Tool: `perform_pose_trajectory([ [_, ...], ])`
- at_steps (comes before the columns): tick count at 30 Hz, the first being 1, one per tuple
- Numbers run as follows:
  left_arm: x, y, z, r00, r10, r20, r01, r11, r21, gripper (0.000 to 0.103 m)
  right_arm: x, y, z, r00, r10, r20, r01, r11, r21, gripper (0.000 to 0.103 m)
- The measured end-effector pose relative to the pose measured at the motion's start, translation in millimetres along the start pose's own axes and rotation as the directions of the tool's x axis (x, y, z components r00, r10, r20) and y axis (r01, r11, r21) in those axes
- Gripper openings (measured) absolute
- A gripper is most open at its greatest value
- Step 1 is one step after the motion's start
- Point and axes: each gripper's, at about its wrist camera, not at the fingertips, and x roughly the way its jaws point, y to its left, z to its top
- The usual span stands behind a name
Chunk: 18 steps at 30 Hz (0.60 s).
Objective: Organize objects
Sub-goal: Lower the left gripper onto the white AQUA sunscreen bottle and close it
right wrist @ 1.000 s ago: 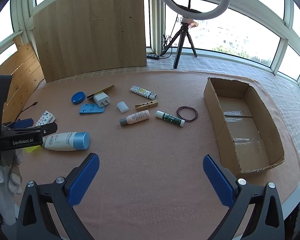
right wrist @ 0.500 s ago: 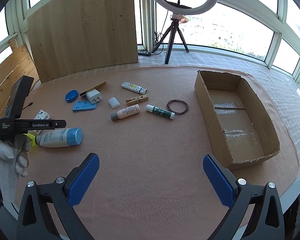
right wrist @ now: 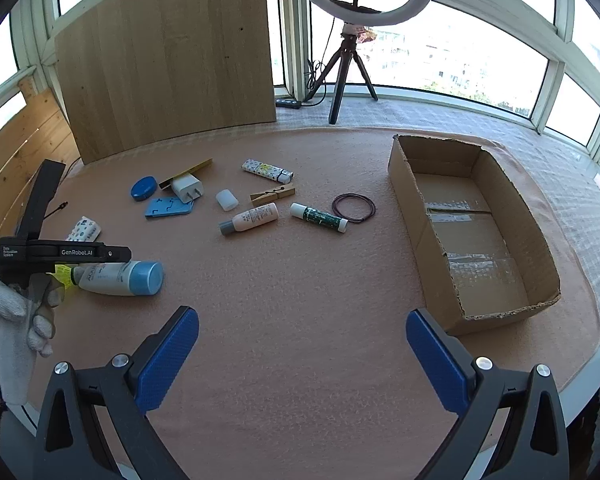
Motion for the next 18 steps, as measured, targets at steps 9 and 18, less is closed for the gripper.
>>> perform_pose_trajectory([
  [9,9,1,-1,1.0,-0.009,-0.02,0.009,1.0,-0.01,0.061,3,8,-2,1.0,0.015,-0.007,-0.015,1.0,-0.023,0.102],
  [18,-2,1,-32,1.0,-0.002,-0.012,0.002,1.0,-0.024,0.061,14,9,-1,0.997,0.067,-0.037,-0.067,0.998,-0.017,0.102],
])
